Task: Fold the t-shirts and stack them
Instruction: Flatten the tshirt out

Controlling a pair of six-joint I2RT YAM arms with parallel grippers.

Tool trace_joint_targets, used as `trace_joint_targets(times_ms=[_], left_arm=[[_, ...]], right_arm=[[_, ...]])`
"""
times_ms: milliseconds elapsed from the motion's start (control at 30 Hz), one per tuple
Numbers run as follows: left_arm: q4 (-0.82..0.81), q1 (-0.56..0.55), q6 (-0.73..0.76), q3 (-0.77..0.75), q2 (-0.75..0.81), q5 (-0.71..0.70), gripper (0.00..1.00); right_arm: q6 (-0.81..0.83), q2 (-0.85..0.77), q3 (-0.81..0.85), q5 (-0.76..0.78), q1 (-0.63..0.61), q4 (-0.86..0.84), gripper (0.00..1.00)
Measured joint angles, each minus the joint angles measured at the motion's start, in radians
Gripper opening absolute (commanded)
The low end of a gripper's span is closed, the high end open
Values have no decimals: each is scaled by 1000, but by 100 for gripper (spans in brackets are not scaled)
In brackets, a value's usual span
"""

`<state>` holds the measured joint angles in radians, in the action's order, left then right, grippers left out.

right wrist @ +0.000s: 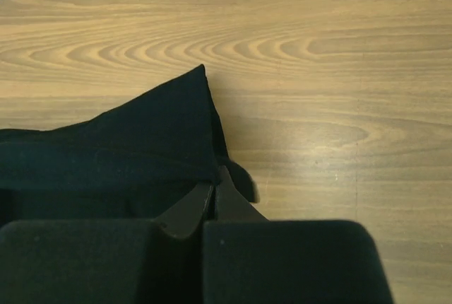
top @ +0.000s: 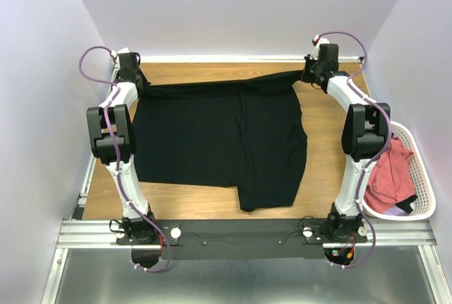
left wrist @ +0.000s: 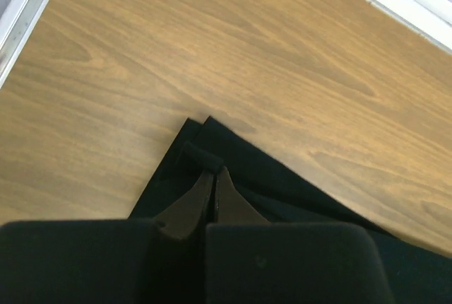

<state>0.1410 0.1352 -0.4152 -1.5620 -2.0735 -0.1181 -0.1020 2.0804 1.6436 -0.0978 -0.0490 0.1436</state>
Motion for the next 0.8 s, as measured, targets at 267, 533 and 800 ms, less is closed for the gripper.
trace_joint_targets(times_ms=[267, 533, 800], left_arm=[[22, 0, -1, -124, -25, 7, 0], [34, 0, 1, -137, -19, 2, 0], [59, 0, 0, -279, -91, -3, 0]], right_arm=[[-34, 6, 37, -1, 5, -20, 1], [-74, -40, 37, -13, 4, -28, 0], [-116, 53, 156, -15, 5, -38, 1]])
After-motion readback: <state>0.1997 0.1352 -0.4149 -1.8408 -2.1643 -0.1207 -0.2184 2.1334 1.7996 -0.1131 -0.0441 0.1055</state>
